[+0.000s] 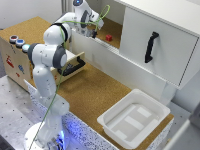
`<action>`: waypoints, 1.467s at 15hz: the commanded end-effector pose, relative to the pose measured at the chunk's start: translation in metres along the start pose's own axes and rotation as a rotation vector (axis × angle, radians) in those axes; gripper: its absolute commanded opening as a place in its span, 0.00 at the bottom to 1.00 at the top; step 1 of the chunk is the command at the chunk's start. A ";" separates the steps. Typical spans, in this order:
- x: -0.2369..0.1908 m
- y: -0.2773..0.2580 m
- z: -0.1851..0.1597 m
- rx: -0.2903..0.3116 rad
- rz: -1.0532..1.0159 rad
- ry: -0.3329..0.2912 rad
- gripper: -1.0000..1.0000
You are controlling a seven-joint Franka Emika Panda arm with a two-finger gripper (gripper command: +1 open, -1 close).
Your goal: Turn off the green light
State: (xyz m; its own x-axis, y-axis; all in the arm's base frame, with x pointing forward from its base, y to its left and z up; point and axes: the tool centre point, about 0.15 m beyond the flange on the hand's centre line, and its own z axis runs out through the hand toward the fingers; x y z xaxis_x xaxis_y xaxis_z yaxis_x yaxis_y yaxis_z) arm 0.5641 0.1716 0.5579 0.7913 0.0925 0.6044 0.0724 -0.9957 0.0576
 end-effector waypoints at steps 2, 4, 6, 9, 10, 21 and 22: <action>-0.086 0.008 -0.080 0.096 -0.158 -0.040 1.00; -0.112 -0.003 -0.114 0.147 -0.248 -0.096 1.00; -0.141 -0.014 -0.131 0.190 -0.299 -0.178 1.00; -0.184 -0.064 -0.163 0.297 -0.490 -0.295 1.00; -0.195 -0.079 -0.175 0.339 -0.558 -0.321 1.00; -0.265 -0.204 -0.270 0.621 -1.135 -0.414 0.00; -0.267 -0.213 -0.271 0.659 -1.119 -0.399 0.00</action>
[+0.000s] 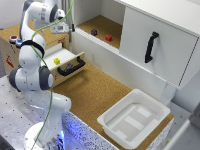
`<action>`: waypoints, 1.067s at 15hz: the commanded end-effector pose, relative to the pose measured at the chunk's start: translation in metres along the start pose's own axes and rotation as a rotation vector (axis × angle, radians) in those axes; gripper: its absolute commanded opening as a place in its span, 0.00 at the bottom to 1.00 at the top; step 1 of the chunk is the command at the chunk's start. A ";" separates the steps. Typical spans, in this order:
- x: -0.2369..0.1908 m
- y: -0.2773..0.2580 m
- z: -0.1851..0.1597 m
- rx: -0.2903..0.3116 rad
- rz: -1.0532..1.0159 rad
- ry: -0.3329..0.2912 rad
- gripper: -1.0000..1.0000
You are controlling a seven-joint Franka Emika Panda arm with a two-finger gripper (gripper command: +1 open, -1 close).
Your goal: Turn off the green light
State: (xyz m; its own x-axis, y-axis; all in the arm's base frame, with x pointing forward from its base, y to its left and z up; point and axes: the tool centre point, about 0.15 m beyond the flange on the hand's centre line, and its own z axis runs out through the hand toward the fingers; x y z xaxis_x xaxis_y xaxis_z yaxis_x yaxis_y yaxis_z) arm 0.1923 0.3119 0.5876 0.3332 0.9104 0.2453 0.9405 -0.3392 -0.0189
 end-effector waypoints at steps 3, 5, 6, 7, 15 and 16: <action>0.035 -0.053 0.024 0.217 -0.134 -0.025 0.00; 0.029 -0.065 0.040 0.234 -0.176 -0.001 0.00; 0.030 -0.073 0.045 0.228 -0.199 0.017 0.00; 0.031 -0.083 0.048 0.235 -0.222 0.045 0.00; 0.058 -0.118 0.109 0.009 -0.348 -0.039 0.00; 0.060 -0.117 0.114 0.001 -0.350 -0.058 0.00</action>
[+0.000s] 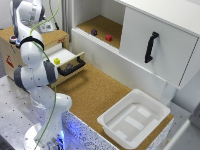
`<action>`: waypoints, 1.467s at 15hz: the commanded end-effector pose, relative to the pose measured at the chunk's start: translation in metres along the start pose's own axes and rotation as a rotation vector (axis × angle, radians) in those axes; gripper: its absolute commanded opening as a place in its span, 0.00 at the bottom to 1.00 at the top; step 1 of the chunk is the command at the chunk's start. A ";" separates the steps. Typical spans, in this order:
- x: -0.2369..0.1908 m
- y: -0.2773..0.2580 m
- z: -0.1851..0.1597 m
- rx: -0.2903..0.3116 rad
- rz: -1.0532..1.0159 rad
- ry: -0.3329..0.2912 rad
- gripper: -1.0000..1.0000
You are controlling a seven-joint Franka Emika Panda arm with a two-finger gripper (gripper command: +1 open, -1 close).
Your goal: Turn off the green light
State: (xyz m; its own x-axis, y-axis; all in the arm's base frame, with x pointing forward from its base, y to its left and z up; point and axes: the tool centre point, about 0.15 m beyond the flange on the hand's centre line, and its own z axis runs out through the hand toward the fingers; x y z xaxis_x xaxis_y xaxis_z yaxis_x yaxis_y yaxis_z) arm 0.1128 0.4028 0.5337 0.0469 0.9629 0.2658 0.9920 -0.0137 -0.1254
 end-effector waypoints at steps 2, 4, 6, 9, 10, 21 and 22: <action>0.024 0.010 0.058 -0.237 -0.046 -0.144 0.00; 0.029 0.016 0.065 -0.236 -0.023 -0.138 0.00; 0.034 0.029 0.070 -0.240 -0.005 -0.137 0.00; 0.043 0.042 0.070 -0.240 -0.007 -0.134 0.00; 0.045 0.047 0.071 -0.242 0.006 -0.122 0.00; 0.042 0.031 0.036 -0.432 -0.049 -0.115 0.00; 0.046 0.022 0.014 -0.483 -0.073 -0.084 0.00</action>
State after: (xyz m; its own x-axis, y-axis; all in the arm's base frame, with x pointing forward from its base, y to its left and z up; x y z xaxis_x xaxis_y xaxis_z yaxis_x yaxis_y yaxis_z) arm 0.1598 0.4470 0.4604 0.0466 0.9848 0.1671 0.9937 -0.0627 0.0925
